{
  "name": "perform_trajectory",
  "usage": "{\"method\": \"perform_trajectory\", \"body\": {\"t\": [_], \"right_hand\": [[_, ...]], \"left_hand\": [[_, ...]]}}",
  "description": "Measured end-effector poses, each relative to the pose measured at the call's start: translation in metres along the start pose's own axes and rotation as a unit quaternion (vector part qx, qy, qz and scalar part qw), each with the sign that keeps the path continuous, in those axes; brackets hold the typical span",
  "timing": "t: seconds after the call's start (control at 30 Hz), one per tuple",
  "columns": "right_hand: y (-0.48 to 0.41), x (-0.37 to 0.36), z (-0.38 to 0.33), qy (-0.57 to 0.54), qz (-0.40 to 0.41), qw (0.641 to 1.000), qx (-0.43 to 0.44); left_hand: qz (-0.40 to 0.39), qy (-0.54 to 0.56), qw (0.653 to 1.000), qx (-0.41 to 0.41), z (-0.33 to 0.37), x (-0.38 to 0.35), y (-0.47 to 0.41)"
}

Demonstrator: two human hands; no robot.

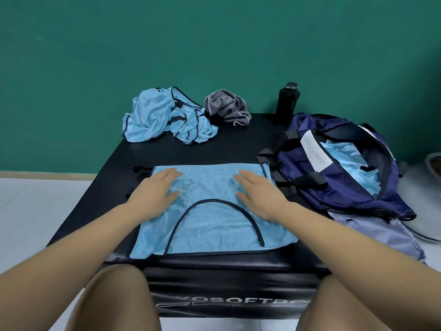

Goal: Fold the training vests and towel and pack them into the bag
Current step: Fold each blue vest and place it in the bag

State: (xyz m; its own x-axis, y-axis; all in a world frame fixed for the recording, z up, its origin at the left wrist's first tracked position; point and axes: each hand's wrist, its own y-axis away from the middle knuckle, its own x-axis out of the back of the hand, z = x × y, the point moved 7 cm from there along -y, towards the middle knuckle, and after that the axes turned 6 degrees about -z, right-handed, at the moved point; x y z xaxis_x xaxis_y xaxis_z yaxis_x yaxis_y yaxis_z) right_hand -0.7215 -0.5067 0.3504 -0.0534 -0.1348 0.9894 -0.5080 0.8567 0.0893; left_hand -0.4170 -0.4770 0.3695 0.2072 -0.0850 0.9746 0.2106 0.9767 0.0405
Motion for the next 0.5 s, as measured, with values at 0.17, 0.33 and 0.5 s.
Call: {"method": "perform_trajectory", "body": {"t": [0.17, 0.33, 0.5], "right_hand": [[-0.016, -0.012, 0.017, 0.002, 0.0, 0.998, -0.055], [-0.009, -0.019, 0.061, 0.038, 0.008, 0.983, -0.179], [-0.006, -0.022, 0.067, 0.042, 0.022, 0.972, -0.232]], "left_hand": [[-0.016, -0.037, 0.999, 0.031, -0.016, -0.031, -0.009], [-0.017, -0.018, 0.997, 0.07, -0.031, -0.044, -0.001], [0.002, -0.021, 0.997, 0.076, -0.036, -0.041, 0.0]]}}
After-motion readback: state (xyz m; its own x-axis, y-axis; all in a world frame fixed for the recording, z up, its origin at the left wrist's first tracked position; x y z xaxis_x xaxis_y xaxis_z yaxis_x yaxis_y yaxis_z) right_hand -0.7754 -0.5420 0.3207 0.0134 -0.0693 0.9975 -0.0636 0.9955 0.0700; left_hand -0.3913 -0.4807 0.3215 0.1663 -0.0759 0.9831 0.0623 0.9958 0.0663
